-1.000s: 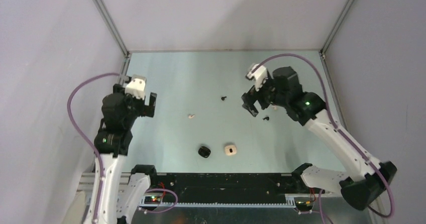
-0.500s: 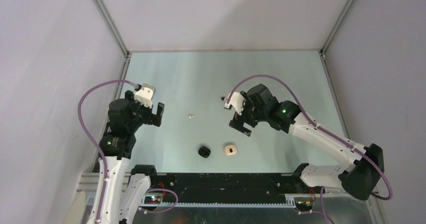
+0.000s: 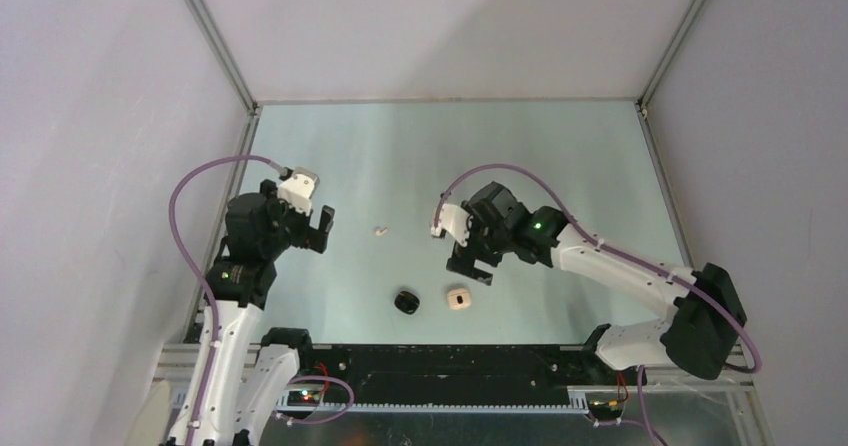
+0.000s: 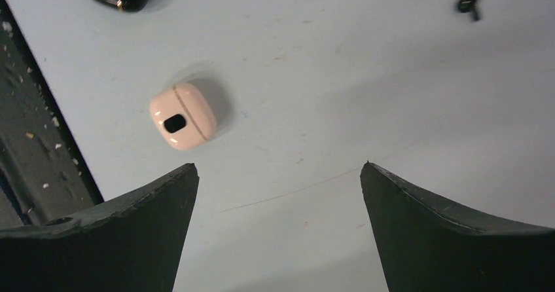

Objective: Insert the wireless bluetooth earbuds into the charging case
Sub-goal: Move the charging case to the center of the board.

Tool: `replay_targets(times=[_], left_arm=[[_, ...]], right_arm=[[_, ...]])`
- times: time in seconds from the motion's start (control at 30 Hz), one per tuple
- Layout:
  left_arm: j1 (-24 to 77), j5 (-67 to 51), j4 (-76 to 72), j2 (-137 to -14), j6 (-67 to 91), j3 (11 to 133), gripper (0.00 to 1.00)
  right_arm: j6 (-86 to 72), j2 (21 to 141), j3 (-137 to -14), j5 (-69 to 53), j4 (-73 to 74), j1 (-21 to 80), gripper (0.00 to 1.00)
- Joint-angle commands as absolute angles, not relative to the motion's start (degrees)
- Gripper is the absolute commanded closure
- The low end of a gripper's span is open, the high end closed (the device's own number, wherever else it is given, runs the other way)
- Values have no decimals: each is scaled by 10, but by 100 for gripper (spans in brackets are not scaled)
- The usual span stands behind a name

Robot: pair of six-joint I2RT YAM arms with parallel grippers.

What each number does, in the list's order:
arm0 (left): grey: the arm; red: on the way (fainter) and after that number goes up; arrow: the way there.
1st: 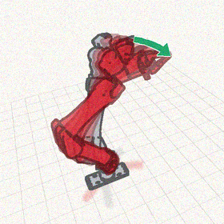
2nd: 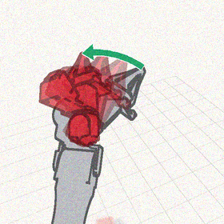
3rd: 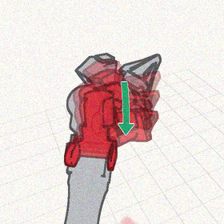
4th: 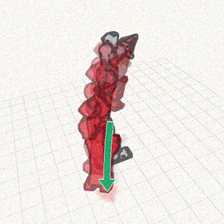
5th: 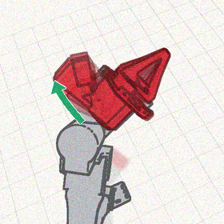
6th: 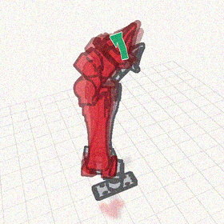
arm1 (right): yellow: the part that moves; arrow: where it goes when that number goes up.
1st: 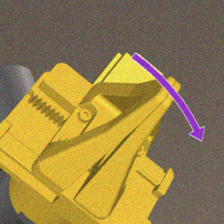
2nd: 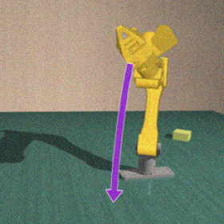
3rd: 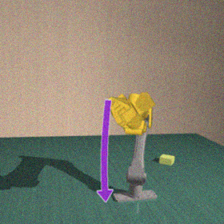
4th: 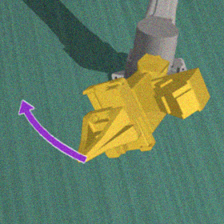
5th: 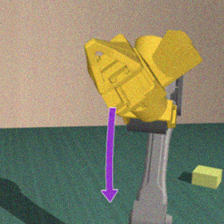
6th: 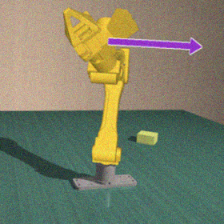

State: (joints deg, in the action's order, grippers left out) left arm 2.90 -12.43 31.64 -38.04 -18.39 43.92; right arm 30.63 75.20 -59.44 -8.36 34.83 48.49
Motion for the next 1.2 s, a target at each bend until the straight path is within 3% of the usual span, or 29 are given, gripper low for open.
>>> replay_targets(times=[0.0, 0.17, 0.37, 0.67, 1.17], left_arm=[[34, -140, 304, -377, -203, 435, 1], [38, -134, 309, -392, -205, 440, 1], [38, -123, 307, -368, -208, 424, 1], [38, -134, 316, -354, -212, 425, 1], [39, -119, 312, -356, -211, 423, 1]], right_arm=[[316, 772, -588, -93, 334, 508, 0], [316, 803, -588, -158, 349, 505, 1], [318, 848, -587, -118, 335, 525, 3], [313, 874, -588, -151, 328, 509, 4], [252, 949, -588, 21, 227, 476, 3]])
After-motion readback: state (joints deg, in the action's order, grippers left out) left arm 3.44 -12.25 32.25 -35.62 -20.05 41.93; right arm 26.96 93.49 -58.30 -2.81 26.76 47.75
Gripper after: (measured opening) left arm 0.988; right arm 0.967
